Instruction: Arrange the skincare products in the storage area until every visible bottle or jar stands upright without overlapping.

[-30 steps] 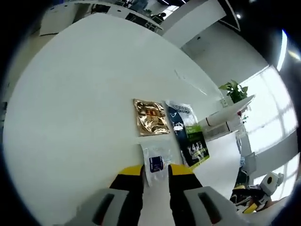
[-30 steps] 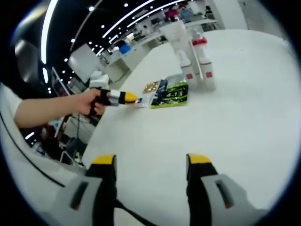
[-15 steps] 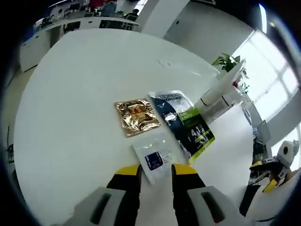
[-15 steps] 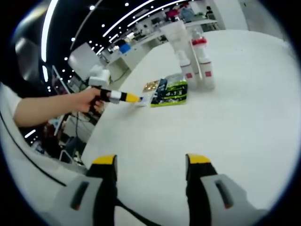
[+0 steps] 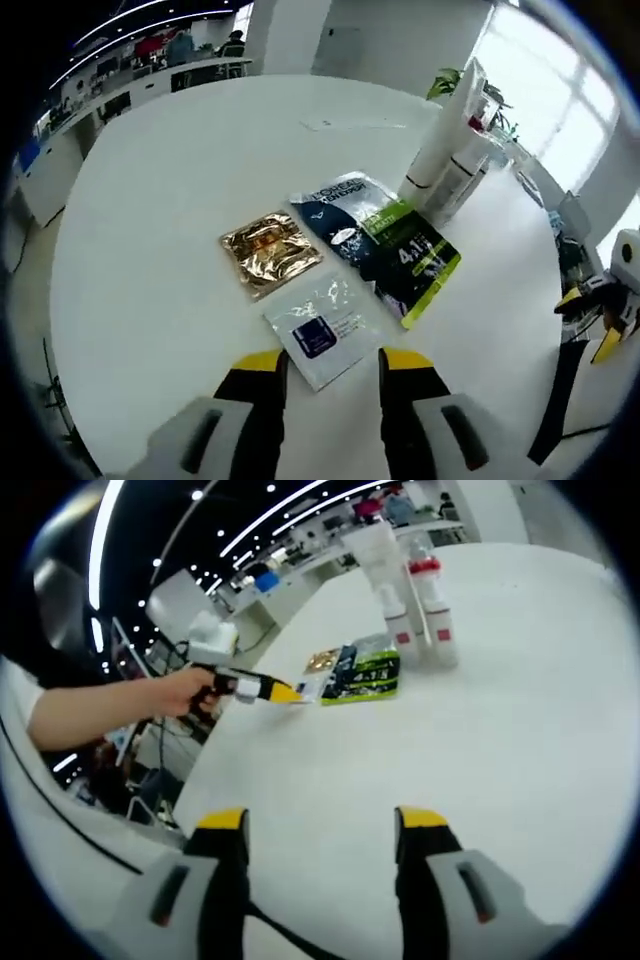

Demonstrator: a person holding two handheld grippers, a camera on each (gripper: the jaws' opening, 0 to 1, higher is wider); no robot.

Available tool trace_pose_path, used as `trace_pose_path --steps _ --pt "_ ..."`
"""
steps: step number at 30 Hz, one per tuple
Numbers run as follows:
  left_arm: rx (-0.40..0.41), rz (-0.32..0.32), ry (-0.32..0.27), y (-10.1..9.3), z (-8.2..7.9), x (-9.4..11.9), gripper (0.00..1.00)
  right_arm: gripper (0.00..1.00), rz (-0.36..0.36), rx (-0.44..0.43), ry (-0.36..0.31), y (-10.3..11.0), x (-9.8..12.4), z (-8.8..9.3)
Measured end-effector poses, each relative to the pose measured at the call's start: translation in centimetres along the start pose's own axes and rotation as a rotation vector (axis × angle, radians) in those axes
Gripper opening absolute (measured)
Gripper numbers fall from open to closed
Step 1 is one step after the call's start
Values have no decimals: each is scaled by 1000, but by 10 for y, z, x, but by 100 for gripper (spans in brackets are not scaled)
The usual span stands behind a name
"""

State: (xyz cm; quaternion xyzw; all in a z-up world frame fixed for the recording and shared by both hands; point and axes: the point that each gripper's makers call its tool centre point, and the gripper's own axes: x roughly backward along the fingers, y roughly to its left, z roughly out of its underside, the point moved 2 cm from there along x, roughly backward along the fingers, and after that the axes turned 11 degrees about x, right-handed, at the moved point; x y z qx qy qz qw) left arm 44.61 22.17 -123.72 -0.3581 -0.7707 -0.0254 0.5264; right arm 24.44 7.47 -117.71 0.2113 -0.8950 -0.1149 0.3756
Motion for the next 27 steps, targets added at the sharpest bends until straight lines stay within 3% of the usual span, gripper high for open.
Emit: trace_pose_path --steps 9,14,27 --pt "-99 -32 15 6 0 -7 40 57 -4 8 5 2 -1 0" --pt "-239 -65 38 3 4 -8 41 57 -3 2 3 1 0 0" --pt "-418 -124 61 3 7 -10 46 57 -3 6 11 -3 0 5"
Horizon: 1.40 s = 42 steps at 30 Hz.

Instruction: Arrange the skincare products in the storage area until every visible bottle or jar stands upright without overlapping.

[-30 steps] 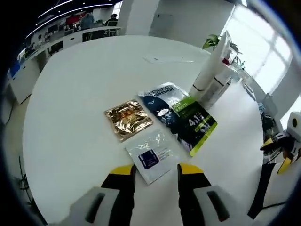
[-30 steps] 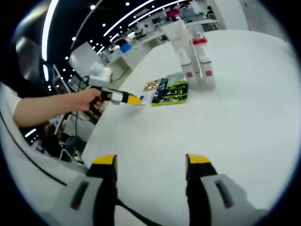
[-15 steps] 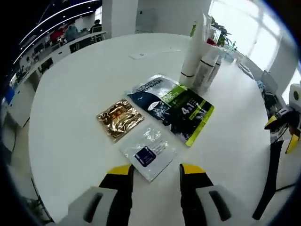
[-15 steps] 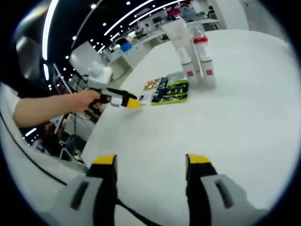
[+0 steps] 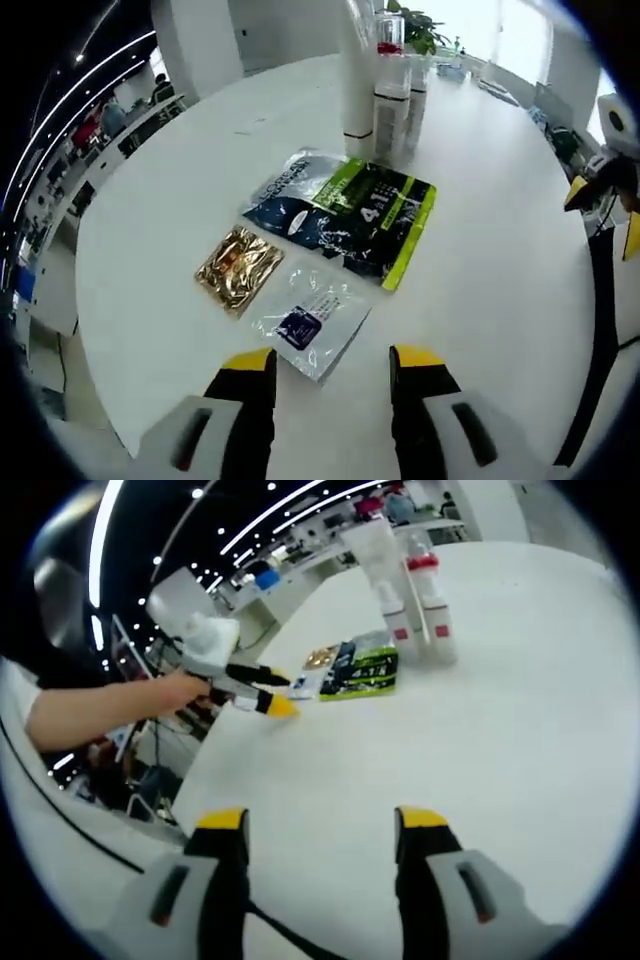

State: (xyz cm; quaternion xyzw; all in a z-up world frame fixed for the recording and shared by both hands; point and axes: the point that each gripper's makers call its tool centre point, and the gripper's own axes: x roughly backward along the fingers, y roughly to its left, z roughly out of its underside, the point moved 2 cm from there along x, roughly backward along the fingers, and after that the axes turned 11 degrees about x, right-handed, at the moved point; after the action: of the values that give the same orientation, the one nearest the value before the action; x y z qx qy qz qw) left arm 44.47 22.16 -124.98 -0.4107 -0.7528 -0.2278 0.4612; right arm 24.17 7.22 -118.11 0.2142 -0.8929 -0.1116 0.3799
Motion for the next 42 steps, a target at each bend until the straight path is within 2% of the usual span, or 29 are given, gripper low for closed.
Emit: trace_pose_path --steps 3,6,7,8,9,10,13,15,19,22,24,26,27,28,30,31,34,35,36,37,39,40,41,42 --pt "-33 -13 11 1 0 0 46 57 0 0 -3 -1 1 0" --pt "-26 -13 27 3 1 -1 48 57 -1 -2 -9 -1 1 0" --pt "1 -8 38 3 3 -2 50 57 -2 -2 -8 -1 1 0" --pt "123 22 61 -2 7 -2 53 57 -2 0 -6 0 1 0" --pt "141 27 60 -2 7 -2 55 57 -2 1 -7 0 0 1" --pt "222 46 42 -3 6 -3 56 57 -4 -1 -7 0 0 1" --pt "303 63 12 -3 1 0 55 57 -6 1 -5 2 0 1" --pt "286 79 -25 -5 -5 3 54 57 -6 -3 -9 3 1 1" --pt "263 100 -28 -11 -8 3 55 57 -2 -9 -9 2 2 1" --pt "375 135 -38 -14 -11 3 55 57 0 -13 -12 1 3 1" --pt "393 149 -52 -13 -15 4 55 57 1 -16 -12 0 3 1" --pt "480 186 -75 -19 -19 10 55 57 -1 -17 -11 -1 2 2" --pt "489 189 -78 -19 -19 10 55 57 -2 -16 -10 0 2 2" --pt "529 182 -77 -15 -19 11 55 57 -3 -16 -10 0 1 2" --pt "517 164 -72 -9 -16 11 56 57 -5 -17 -10 0 1 2" --pt "554 156 -68 -5 -14 11 56 57 -7 -17 -8 0 0 2" --pt "604 185 -74 -7 -14 11 59 57 -11 -17 -4 2 0 3" --pt "686 195 -43 -7 -8 11 58 57 -12 -18 -2 2 0 3" --pt "654 188 -96 -1 -14 8 57 57 -13 -18 -1 3 0 3" --pt "743 195 -76 -5 -14 8 56 57 -14 -20 -1 3 0 2" --pt "587 159 -103 -13 -14 11 57 57 -15 -20 0 4 -1 2" --pt "538 153 -96 -14 -14 11 58 57 -17 -22 3 4 -1 2" --pt "517 164 -94 -18 -14 10 60 57 -17 -22 3 4 -1 2" --pt "536 172 -81 -22 -11 8 60 57 -19 -22 3 5 -1 2"
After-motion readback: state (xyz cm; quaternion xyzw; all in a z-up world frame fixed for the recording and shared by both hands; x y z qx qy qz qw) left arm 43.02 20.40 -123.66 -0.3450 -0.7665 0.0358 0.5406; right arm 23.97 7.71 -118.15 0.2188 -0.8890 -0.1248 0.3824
